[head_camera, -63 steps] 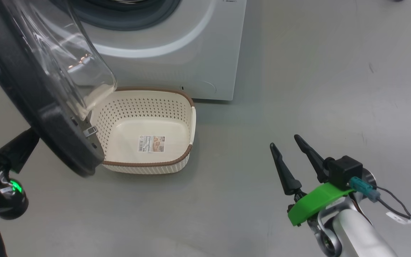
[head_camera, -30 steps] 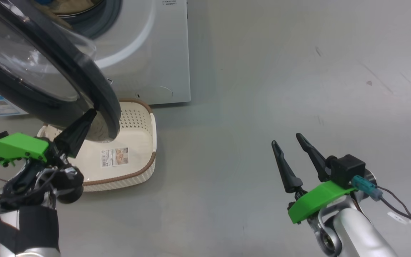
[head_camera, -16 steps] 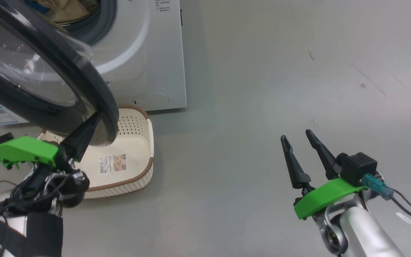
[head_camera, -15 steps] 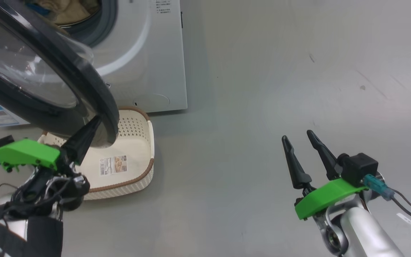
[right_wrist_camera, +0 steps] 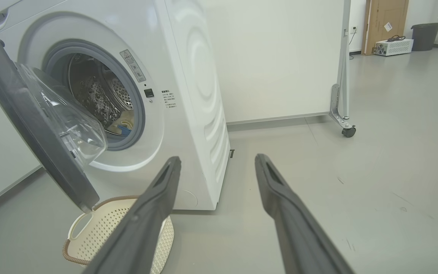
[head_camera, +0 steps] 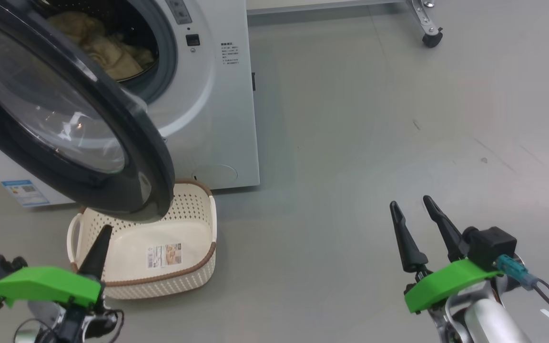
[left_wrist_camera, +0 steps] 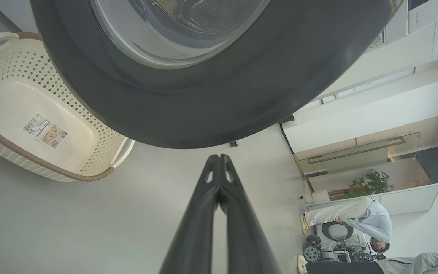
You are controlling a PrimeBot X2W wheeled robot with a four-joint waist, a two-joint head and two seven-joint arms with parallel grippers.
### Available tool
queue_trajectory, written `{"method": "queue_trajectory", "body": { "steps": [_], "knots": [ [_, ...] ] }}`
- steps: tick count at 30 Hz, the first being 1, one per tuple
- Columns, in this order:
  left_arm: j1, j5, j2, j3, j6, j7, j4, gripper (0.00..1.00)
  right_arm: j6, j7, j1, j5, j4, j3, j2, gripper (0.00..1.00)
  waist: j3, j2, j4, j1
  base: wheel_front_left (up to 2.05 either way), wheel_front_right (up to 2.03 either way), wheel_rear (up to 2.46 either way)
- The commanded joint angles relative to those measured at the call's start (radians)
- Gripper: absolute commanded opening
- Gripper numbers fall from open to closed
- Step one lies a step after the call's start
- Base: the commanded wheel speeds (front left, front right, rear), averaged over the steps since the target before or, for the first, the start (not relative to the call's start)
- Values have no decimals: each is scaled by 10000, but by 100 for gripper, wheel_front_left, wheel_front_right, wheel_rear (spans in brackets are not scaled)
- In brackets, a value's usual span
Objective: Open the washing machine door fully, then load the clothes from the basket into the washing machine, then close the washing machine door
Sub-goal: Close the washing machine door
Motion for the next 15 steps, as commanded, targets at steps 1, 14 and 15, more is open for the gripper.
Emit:
{"method": "queue_trajectory", "body": {
  "steps": [1, 14, 15],
  "knots": [
    [-132, 239, 460, 70, -69, -483, -468, 0, 35, -67, -183, -63, -368, 159, 42, 100, -121, -1, 66, 1, 0, 0, 0],
    [600, 2979, 2087, -2143, -69, -4733, 384, 0, 35, -67, 75, -88, -452, 123, 43, 100, -439, -1, 502, 1, 0, 0, 0],
    [576, 3341, 2070, -2106, -69, -4778, 541, 0, 35, -67, 92, -75, -448, 144, 43, 100, -460, -1, 539, 1, 0, 0, 0]
  ]
}}
